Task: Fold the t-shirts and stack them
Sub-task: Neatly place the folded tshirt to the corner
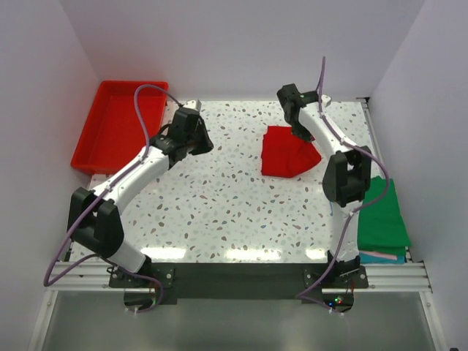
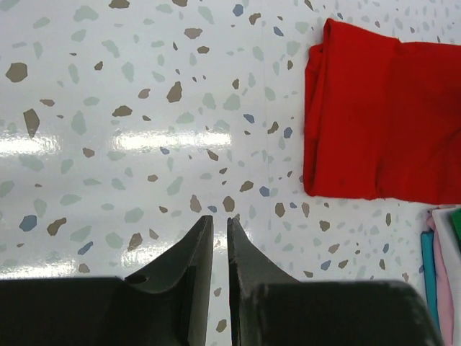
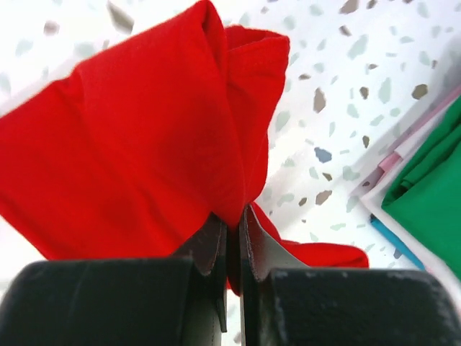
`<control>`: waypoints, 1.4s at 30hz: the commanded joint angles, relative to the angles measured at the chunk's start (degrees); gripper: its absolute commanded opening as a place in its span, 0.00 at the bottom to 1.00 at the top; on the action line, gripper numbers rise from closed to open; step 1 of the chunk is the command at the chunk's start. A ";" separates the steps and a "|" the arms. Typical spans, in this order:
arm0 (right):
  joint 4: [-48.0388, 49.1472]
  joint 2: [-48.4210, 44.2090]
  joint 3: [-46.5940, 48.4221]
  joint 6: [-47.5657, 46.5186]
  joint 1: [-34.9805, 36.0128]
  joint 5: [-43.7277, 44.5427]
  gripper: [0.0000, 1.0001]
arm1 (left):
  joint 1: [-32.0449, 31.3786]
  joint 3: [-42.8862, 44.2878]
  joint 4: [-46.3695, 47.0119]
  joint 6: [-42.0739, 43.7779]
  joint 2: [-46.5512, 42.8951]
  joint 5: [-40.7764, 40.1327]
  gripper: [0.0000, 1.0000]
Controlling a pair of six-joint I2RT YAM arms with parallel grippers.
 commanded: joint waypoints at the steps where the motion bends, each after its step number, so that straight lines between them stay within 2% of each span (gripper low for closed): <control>1: -24.14 4.20 10.36 10.46 -2.39 9.96 0.00 | -0.77 -0.35 -0.63 1.84 -2.68 2.65 0.18; 7: -24.18 -2.64 5.30 13.80 -7.92 7.43 0.00 | -1.47 -0.35 -0.81 2.28 -3.74 4.58 0.18; 26: -24.01 -20.66 -7.35 14.07 -17.25 11.64 0.00 | -7.53 3.07 -1.34 1.67 -1.01 4.59 0.17; 32: -23.40 -26.11 -9.56 11.18 -20.06 11.91 0.00 | -9.82 3.95 -1.34 1.05 0.30 3.71 0.17; 42: -20.14 -29.54 -9.22 4.32 -21.91 12.17 0.00 | -12.10 6.06 -2.04 0.70 2.24 3.62 0.17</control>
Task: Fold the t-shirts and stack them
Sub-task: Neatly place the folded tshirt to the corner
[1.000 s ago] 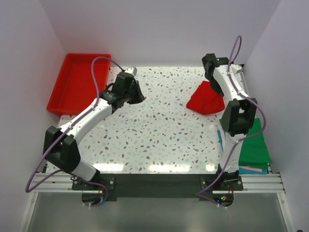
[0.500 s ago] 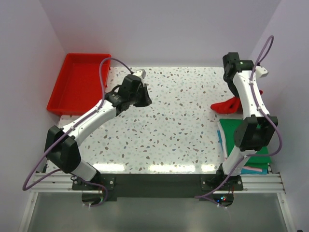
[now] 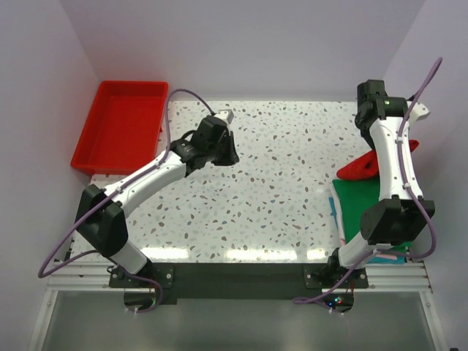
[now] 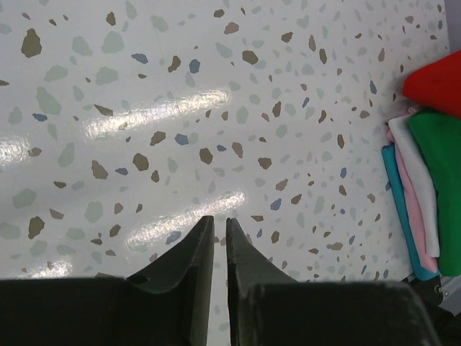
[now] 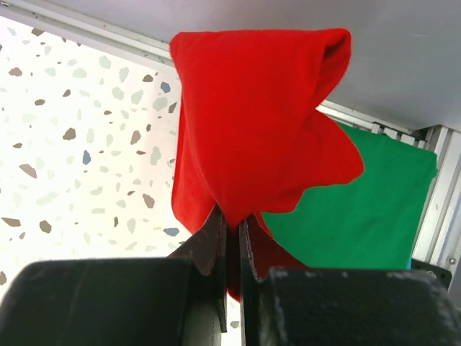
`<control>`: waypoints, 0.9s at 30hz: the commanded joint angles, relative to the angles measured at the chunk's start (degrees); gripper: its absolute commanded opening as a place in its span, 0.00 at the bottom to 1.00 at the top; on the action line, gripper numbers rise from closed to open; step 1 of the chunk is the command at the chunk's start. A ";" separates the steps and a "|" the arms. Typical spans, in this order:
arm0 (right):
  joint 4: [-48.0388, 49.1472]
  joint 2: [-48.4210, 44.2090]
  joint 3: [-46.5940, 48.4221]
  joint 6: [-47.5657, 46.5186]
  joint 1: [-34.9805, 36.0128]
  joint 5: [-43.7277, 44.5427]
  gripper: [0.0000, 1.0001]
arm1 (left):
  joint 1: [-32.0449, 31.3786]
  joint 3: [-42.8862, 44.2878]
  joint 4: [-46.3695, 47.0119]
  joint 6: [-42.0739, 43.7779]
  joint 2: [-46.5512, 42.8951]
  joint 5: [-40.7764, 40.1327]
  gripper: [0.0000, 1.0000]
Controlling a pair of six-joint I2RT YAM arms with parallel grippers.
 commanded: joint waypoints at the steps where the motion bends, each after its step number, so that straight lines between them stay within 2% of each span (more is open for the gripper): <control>1: -9.87 -2.05 2.02 -3.38 -0.60 4.31 0.00 | -0.89 3.46 -0.01 -0.17 0.40 -1.97 0.17; 18: -12.33 -11.79 0.45 -6.46 -0.77 3.95 0.00 | -4.05 4.25 -0.62 -1.05 0.93 -3.57 0.17; 24: -12.68 -17.50 -9.38 -4.71 -0.77 1.42 0.00 | -5.81 3.03 -0.54 -1.05 0.49 -4.27 0.18; 25: -12.59 -19.08 -14.44 -4.53 -0.77 0.10 0.04 | -5.99 2.59 -0.36 -1.05 0.23 -4.27 0.18; 26: -12.59 -23.01 -17.28 -4.27 -0.77 -1.48 0.19 | -6.25 1.54 0.07 -0.97 -0.29 -4.27 0.19; 27: -12.16 -25.49 -22.88 -4.44 -0.77 -4.80 0.59 | -6.69 0.83 0.43 -0.88 -0.56 -4.18 0.20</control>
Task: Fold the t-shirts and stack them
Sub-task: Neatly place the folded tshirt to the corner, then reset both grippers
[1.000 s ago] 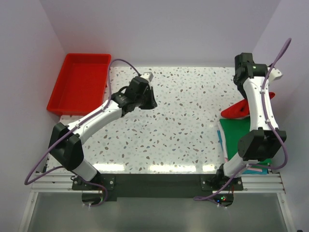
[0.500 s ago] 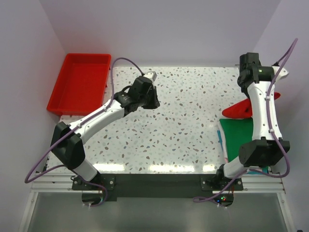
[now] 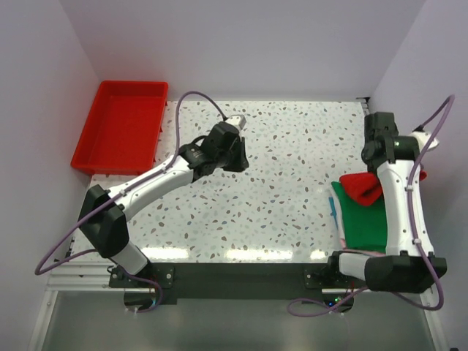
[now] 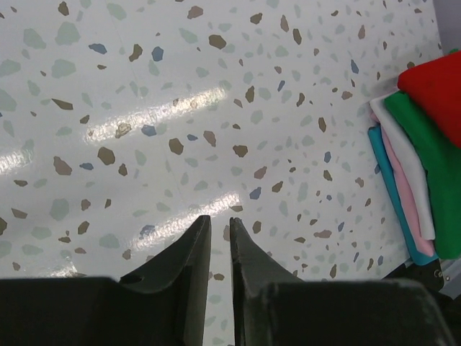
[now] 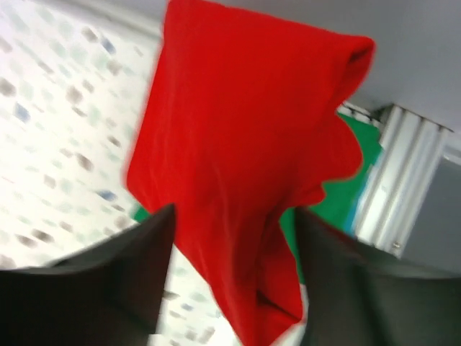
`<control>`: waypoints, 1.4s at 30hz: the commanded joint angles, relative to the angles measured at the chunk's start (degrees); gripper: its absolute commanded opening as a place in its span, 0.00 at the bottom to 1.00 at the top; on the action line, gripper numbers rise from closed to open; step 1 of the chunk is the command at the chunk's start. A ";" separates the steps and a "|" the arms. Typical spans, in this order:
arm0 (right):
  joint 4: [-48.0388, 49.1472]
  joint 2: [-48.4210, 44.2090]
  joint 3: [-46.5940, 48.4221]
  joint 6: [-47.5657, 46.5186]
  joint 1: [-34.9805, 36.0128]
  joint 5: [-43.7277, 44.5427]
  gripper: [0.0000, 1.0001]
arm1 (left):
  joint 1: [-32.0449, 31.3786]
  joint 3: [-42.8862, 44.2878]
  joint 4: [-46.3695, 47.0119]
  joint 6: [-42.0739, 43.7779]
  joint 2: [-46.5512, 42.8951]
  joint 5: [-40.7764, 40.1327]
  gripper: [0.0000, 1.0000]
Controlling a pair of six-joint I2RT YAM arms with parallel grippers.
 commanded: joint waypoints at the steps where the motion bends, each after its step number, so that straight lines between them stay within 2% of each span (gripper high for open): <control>1: -12.57 -9.35 -10.77 -0.17 -0.16 -5.79 0.78 | -1.25 -2.84 2.07 -0.05 -2.31 -0.82 0.22; 2: -11.96 -15.81 -12.71 -2.88 -0.25 -7.11 0.95 | -1.43 -3.81 2.68 0.04 -2.66 -0.73 0.23; 3: -11.43 -19.01 -14.03 -3.86 -0.16 -7.39 0.99 | -1.51 -4.87 3.30 -0.04 -3.10 -0.47 0.24; 5: -10.20 -29.43 -15.45 -8.67 -0.25 -8.44 0.99 | -1.69 -7.93 5.92 -0.48 -3.90 0.59 0.25; 9: 1.90 -42.30 -16.06 -17.22 -0.25 -16.51 0.99 | -1.87 -11.02 8.31 -1.62 -4.16 1.47 0.25; 11: 2.99 -41.90 -16.07 -17.67 -0.25 -22.29 0.99 | -1.96 -11.47 8.32 -1.63 -4.42 1.47 0.25; 14: 4.13 -36.63 -17.56 -19.60 -0.25 -28.72 0.99 | -1.95 -11.82 7.88 -1.54 -5.56 0.68 0.26; 20: 16.50 -35.75 -25.99 -21.45 -0.16 -41.98 0.99 | -1.87 -13.57 7.26 -1.36 -8.73 -0.99 0.29; 25: 25.12 -31.97 -31.88 -21.98 0.45 -49.66 0.99 | -1.96 -17.43 7.09 -1.71 -12.50 -3.71 0.30; 28: 29.52 -28.12 -33.47 -21.02 5.87 -47.39 0.99 | -1.87 -20.34 7.35 -2.15 -15.14 -5.82 0.32; 30: 32.07 -25.30 -33.30 -19.79 15.79 -42.22 0.99 | -1.96 -22.27 7.79 -2.24 -17.24 -6.70 0.33; 31: 33.04 -23.89 -33.21 -18.04 19.84 -36.71 0.99 | -1.87 -22.80 7.79 -2.33 -18.04 -7.05 0.33; 32: 35.49 -20.57 -33.03 -17.24 27.19 -35.09 0.99 | -1.95 -23.50 7.79 -2.50 -18.83 -7.58 0.34; 36: 45.60 -16.41 -36.27 -15.12 41.73 -32.19 0.99 | -1.95 -27.53 7.35 -2.94 -24.27 -10.47 0.37; 38: 49.46 -16.23 -39.08 -14.95 48.31 -27.20 0.99 | -1.96 -29.48 7.44 -3.03 -26.47 -11.27 0.39; 42: 50.02 -16.76 -41.64 -15.21 51.17 -23.65 0.99 | -1.96 -33.69 5.77 -2.60 -31.31 -12.76 0.43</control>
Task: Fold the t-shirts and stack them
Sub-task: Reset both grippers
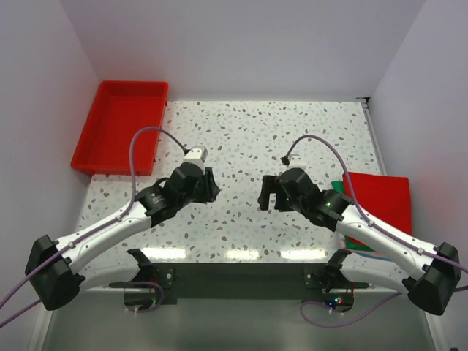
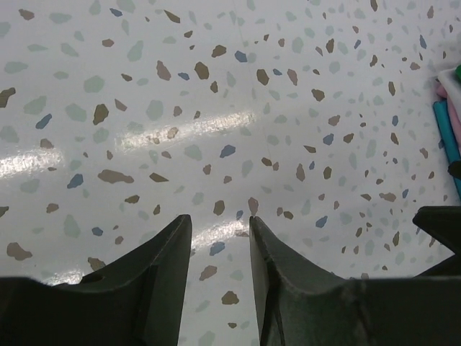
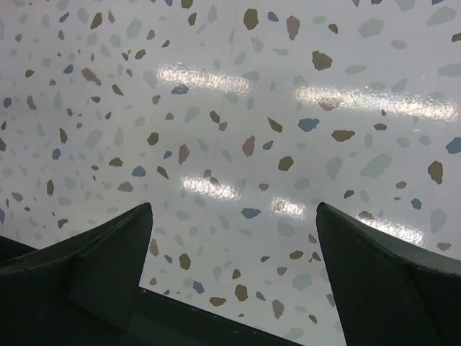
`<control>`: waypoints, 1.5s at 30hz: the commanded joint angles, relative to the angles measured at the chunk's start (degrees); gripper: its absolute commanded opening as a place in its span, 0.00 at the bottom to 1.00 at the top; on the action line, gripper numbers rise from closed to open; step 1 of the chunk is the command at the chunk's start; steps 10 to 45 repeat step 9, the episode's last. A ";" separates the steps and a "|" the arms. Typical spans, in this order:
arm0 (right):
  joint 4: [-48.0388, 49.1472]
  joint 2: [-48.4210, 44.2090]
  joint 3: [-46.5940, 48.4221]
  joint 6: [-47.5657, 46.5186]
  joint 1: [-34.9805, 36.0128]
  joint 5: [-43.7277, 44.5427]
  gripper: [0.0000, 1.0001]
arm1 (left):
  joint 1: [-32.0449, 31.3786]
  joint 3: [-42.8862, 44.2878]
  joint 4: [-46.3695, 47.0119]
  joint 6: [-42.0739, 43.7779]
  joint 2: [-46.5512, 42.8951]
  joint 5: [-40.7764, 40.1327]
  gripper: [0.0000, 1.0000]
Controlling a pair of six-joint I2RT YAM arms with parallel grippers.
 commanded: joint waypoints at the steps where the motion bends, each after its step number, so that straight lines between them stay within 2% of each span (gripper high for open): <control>1: 5.29 -1.67 -1.03 0.79 0.59 8.00 0.99 | -0.21 -2.53 -0.13 0.01 -3.21 -3.59 0.43; 9: 5.20 -3.96 -1.56 -1.41 0.59 13.44 0.99 | -0.29 -2.63 -2.95 1.85 -5.50 -5.17 0.48; 45: 5.20 -3.96 -1.56 -1.41 0.59 13.44 0.99 | -0.29 -2.63 -2.95 1.85 -5.50 -5.17 0.48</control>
